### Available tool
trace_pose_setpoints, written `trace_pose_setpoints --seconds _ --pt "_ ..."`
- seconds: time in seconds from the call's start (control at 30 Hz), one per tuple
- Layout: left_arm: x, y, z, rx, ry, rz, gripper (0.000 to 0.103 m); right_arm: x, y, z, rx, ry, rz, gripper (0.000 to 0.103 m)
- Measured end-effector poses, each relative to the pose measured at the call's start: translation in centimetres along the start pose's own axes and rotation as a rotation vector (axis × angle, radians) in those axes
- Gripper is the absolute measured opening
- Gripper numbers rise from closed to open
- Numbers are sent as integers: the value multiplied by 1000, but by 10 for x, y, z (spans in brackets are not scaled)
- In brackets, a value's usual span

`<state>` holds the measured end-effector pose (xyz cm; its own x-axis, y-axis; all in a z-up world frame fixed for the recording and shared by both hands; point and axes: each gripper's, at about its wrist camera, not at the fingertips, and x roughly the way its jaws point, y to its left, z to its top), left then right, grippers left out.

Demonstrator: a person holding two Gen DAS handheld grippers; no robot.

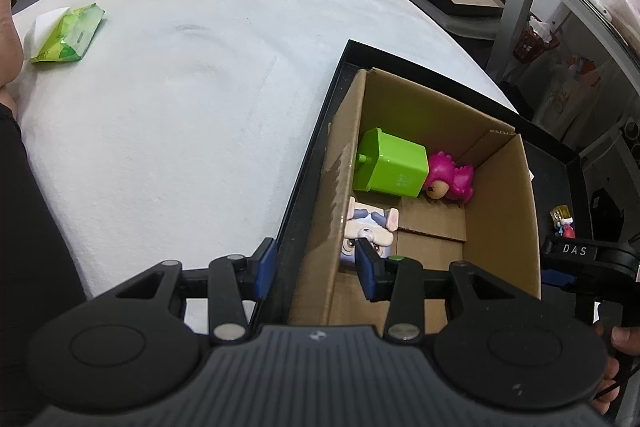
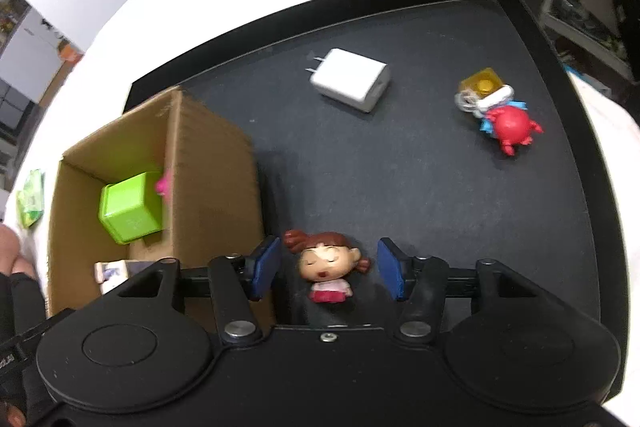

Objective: Organize rigid objects

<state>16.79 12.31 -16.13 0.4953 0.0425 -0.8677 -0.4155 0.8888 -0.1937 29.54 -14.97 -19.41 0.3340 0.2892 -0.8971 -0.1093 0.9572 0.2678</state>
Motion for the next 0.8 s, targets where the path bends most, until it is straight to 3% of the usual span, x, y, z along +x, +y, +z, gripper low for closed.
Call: trace_pose_setpoints --seconds 0.3,0.4,0.8 --pt "1 -2 1 1 4 8 41 23 -1 -3 -6 62 14 46" --pt "2 -5 2 -1 4 5 41 22 2 -4 -36 44 9 41" --pt "-4 -14 1 11 -6 -5 41 -18 7 4 -95 -61 14 41"
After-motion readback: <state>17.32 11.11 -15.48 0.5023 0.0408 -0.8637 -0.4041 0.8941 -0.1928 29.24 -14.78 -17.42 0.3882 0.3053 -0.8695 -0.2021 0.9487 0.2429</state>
